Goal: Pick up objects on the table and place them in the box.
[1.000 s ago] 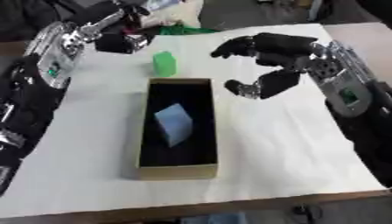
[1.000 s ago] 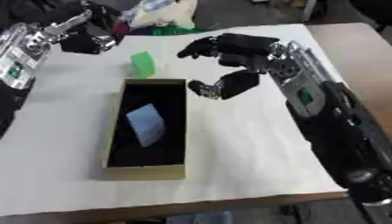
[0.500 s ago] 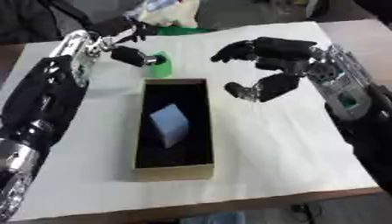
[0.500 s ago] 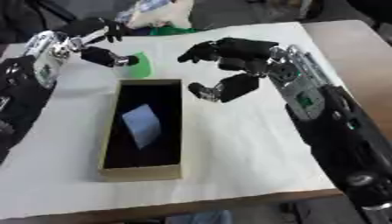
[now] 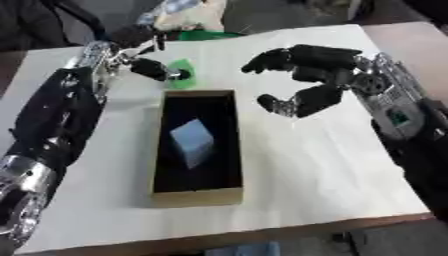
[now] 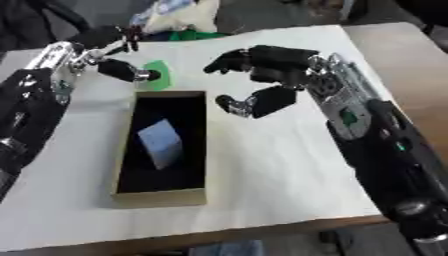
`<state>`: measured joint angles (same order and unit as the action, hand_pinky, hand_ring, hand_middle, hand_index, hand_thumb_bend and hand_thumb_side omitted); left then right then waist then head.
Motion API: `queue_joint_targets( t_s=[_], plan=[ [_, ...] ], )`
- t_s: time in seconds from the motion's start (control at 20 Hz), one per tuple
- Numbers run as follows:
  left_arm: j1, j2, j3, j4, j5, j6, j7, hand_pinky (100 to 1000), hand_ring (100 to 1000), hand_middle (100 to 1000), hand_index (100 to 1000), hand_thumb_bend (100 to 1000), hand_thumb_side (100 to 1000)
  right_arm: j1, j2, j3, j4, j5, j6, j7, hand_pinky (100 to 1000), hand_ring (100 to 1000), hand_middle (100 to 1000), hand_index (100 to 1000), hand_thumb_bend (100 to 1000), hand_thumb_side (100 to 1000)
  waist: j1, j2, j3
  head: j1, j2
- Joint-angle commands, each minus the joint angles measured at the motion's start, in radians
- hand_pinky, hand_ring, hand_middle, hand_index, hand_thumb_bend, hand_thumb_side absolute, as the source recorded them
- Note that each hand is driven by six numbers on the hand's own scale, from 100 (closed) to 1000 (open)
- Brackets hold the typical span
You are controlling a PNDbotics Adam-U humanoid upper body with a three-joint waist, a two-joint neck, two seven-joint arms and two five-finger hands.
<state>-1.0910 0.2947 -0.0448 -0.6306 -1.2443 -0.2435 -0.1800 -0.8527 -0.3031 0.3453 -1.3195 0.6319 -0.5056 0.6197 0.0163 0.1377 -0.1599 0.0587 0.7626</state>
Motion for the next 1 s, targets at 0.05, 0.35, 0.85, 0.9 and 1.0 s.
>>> queue_joint_targets(
  t_s=[0.05,0.35,0.85,0.9,1.0],
  plan=[
    [-0.024,0.003,0.012,0.01,-0.016,0.0,0.019,787,718,702,937,561,862,-0.016,-0.003,-0.008,-0.006,-0.008,-0.004,0.004,822,857,884,976,129,912,-0.002,-0.012,-0.003,0.002,-0.011],
    [-0.014,-0.003,0.017,0.041,-0.032,-0.005,0.03,787,710,701,935,536,876,-0.013,0.0,-0.011,-0.003,-0.009,-0.003,0.002,820,857,883,975,116,923,-0.003,-0.007,-0.007,0.003,-0.016],
    [-0.005,-0.005,0.029,0.07,-0.035,0.013,0.082,785,700,689,930,476,838,-0.011,0.001,-0.013,0.0,-0.011,-0.001,-0.001,818,857,880,974,100,940,-0.003,0.003,-0.011,-0.003,-0.021],
    [-0.005,-0.005,0.029,0.071,-0.035,0.017,0.091,785,701,690,930,476,838,-0.011,0.001,-0.013,0.001,-0.012,0.0,-0.001,818,857,879,974,100,940,-0.003,0.004,-0.012,-0.004,-0.022],
    [-0.004,-0.005,0.029,0.072,-0.034,0.022,0.105,786,701,692,932,469,846,-0.011,0.001,-0.014,0.002,-0.012,0.0,-0.001,818,857,879,973,100,942,-0.004,0.006,-0.013,-0.006,-0.023]
  ],
)
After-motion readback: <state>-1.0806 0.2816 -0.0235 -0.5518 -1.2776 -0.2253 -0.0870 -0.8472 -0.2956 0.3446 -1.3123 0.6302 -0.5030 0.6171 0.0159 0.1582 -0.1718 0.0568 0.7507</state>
